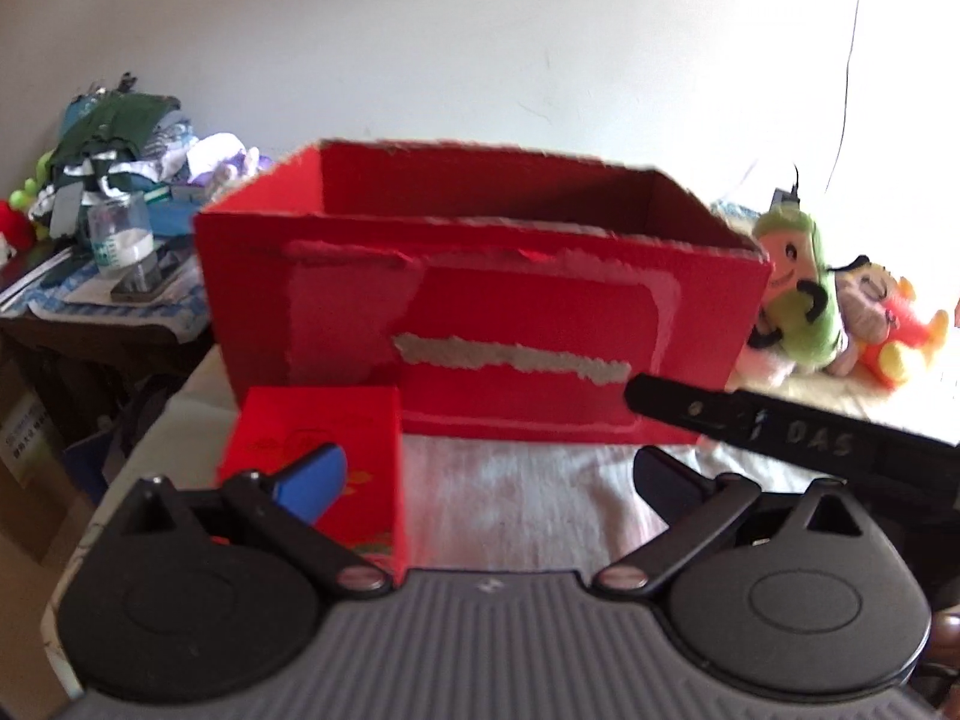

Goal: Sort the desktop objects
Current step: 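Bring the right gripper to the small red printed box while the left gripper approaches it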

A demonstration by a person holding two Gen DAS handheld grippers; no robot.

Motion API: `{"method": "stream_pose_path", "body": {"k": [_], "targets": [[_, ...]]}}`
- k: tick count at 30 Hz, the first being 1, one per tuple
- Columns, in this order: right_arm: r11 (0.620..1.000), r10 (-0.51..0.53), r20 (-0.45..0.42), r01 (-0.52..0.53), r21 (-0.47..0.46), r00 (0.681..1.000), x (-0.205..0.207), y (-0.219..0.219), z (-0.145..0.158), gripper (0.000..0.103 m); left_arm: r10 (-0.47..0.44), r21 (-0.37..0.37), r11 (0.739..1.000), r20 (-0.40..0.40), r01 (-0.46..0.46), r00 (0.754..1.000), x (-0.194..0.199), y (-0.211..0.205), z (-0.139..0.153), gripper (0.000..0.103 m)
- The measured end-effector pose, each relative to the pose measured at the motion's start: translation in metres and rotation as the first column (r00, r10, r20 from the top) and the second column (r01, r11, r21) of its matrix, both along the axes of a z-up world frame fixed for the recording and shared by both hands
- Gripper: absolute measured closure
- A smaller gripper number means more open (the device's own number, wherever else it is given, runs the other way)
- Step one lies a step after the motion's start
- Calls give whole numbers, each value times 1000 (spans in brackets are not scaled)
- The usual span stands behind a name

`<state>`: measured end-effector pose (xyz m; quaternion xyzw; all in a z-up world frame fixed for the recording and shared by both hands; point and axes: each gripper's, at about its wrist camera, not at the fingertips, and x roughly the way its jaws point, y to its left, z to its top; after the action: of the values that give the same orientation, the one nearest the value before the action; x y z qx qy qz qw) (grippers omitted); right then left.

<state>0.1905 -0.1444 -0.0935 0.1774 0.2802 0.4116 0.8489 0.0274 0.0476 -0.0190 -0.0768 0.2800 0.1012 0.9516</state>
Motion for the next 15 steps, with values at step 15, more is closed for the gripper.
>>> {"method": "stream_pose_path", "body": {"k": [15], "targets": [[978,161,-221,-126,167,962,24,-1,-23,55,212,-158,962,-69,-221,975,-20,71,-21,1]]}}
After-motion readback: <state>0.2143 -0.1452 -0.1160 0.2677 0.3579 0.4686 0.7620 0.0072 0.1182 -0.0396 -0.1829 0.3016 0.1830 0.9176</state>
